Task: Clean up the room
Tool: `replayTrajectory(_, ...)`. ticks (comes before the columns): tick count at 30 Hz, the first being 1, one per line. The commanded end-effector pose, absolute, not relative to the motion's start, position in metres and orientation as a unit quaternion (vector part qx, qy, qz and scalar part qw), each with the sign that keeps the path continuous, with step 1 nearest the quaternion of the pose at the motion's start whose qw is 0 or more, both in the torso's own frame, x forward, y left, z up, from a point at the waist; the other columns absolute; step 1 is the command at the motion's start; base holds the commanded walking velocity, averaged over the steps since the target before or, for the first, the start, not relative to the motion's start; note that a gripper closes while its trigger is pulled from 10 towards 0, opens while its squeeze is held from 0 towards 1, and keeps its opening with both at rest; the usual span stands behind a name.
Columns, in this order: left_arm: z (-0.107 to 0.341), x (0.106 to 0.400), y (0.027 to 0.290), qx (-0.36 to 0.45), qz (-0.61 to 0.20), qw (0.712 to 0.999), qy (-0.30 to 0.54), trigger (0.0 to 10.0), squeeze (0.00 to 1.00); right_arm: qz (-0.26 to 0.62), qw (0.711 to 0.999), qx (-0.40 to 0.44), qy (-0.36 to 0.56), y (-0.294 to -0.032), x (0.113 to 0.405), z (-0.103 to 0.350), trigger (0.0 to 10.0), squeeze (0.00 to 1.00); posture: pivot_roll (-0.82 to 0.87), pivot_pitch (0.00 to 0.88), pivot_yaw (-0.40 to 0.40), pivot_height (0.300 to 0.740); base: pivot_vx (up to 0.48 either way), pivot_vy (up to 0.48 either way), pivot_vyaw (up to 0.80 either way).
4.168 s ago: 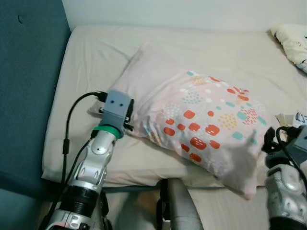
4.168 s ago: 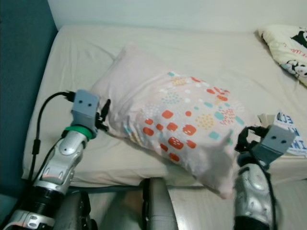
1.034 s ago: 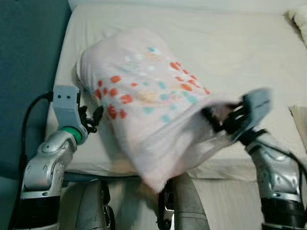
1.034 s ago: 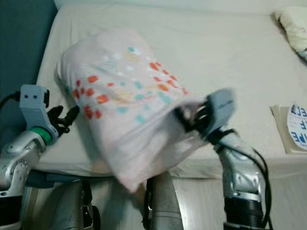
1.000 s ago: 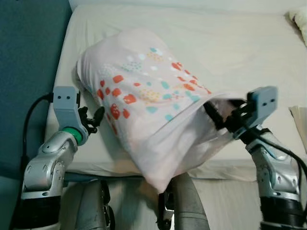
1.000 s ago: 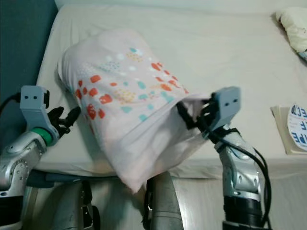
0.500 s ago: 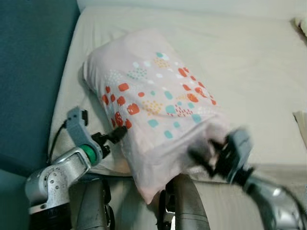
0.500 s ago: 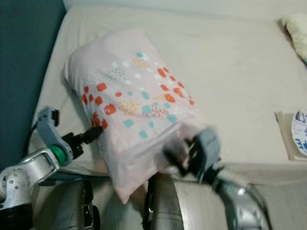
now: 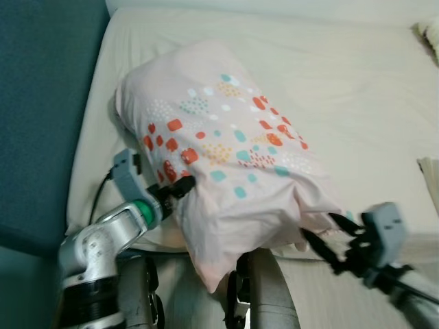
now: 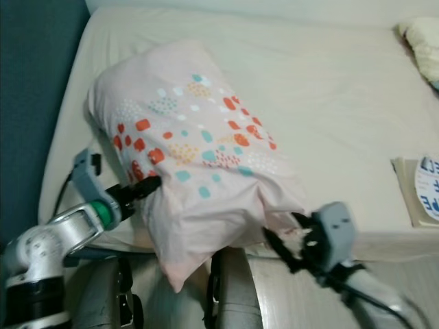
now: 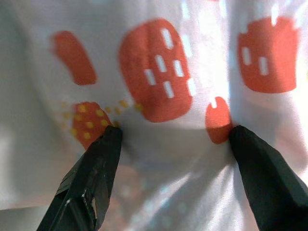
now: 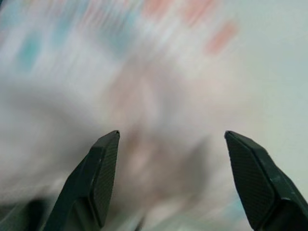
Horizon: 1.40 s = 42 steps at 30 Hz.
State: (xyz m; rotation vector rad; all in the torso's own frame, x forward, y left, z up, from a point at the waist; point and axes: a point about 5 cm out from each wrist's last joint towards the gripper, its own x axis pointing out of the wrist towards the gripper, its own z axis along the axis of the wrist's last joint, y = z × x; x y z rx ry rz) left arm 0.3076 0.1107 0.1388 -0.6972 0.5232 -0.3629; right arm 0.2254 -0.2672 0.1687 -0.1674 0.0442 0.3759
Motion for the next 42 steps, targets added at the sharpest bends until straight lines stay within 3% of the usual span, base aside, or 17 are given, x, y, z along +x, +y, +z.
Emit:
replayTrajectory(1,0.129,0.304,0.098,-0.333,-0.192,0.880,0.280,10.0,1.00,0.165,0.982,-0.086,-0.006,-0.276,0.223,0.182,10.0,0.00,-0.16,0.200,0.014,0.612,0.000,0.000,0.00)
replayTrajectory(7,0.123,0.307,0.066,-0.329,-0.227,0.864,0.306,10.0,0.98,0.074,0.992,-0.074,-0.068,-0.302,0.255,0.202,10.0,0.00,-0.17,0.197,0.011,0.612,0.000,0.000,0.00)
replayTrajectory(8,0.117,0.308,0.055,-0.321,-0.233,0.860,0.319,10.0,0.00,0.051,0.994,-0.061,-0.070,-0.305,0.273,0.198,10.0,0.00,-0.17,0.199,0.011,0.612,0.000,0.000,0.00)
replayTrajectory(10,0.117,0.308,0.055,-0.321,-0.233,0.860,0.319,10.0,0.00,0.051,0.994,-0.061,-0.070,-0.305,0.273,0.198,10.0,0.00,-0.17,0.199,0.011,0.612,0.000,0.000,0.00)
replayTrajectory(13,0.104,0.309,0.046,-0.297,-0.220,0.865,0.340,10.0,0.00,0.050,0.998,0.008,-0.043,-0.298,0.306,0.175,10.0,0.00,-0.14,0.222,0.003,0.612,0.000,0.000,0.00)
replayTrajectory(14,0.099,0.312,0.048,-0.292,-0.201,0.869,0.344,4.6,0.00,0.056,0.997,0.047,-0.014,-0.292,0.317,0.158,10.0,0.00,-0.13,0.232,0.000,0.612,0.000,0.000,0.00)
replayTrajectory(15,0.099,0.312,0.048,-0.292,-0.201,0.869,0.344,4.6,0.00,0.056,0.997,0.047,-0.014,-0.292,0.317,0.158,10.0,0.00,-0.13,0.232,0.000,0.612,0.000,0.000,0.00)
replayTrajectory(16,0.095,0.313,0.052,-0.288,-0.184,0.873,0.347,0.0,0.00,0.065,0.994,0.088,0.013,-0.286,0.325,0.143,10.0,0.00,-0.12,0.248,-0.001,0.612,0.000,0.000,0.00)
replayTrajectory(23,0.089,0.310,0.061,-0.278,-0.162,0.879,0.352,0.0,0.00,0.090,0.984,0.142,0.065,-0.273,0.334,0.120,10.0,0.00,-0.08,0.288,0.003,0.612,0.000,0.000,0.00)
replayTrajectory(28,0.090,0.296,0.070,-0.285,-0.149,0.880,0.349,0.0,0.00,0.091,0.980,0.086,0.154,-0.274,0.334,0.097,10.0,0.00,-0.02,0.377,-0.005,0.612,0.000,0.000,0.00)
replayTrajectory(33,0.096,0.294,0.070,-0.293,-0.150,0.881,0.341,0.0,0.00,0.101,0.972,0.082,0.194,-0.271,0.332,0.085,10.0,0.00,-0.01,0.389,-0.003,0.612,0.000,0.000,0.00)
replayTrajectory(34,0.099,0.293,0.070,-0.296,-0.152,0.881,0.338,0.0,0.00,0.101,0.968,0.080,0.215,-0.270,0.331,0.080,5.5,0.00,0.00,0.397,-0.001,0.612,0.000,0.000,0.00)
replayTrajectory(35,0.101,0.292,0.069,-0.298,-0.153,0.881,0.336,0.0,0.00,0.101,0.965,0.079,0.230,-0.269,0.329,0.076,2.4,0.00,0.00,0.397,-0.001,0.612,0.000,0.000,0.00)
replayTrajectory(36,0.101,0.292,0.069,-0.298,-0.153,0.881,0.336,0.0,0.00,0.101,0.965,0.079,0.230,-0.269,0.329,0.076,2.4,0.00,0.00,0.397,-0.001,0.612,0.000,0.000,0.00)
replayTrajectory(37,0.104,0.291,0.068,-0.301,-0.156,0.880,0.333,0.0,0.00,0.099,0.962,0.077,0.242,-0.267,0.328,0.072,1.2,0.00,0.00,0.399,-0.001,0.612,0.000,0.000,0.00)
replayTrajectory(39,0.107,0.291,0.067,-0.304,-0.160,0.879,0.330,0.0,0.00,0.102,0.961,0.078,0.247,-0.264,0.329,0.071,0.0,0.00,0.01,0.400,0.000,0.612,0.000,0.000,0.00)
replayTrajectory(42,0.110,0.289,0.064,-0.308,-0.166,0.878,0.327,0.0,0.00,0.108,0.962,0.096,0.230,-0.259,0.335,0.076,0.0,0.00,0.00,0.390,-0.002,0.612,0.000,0.000,0.00)
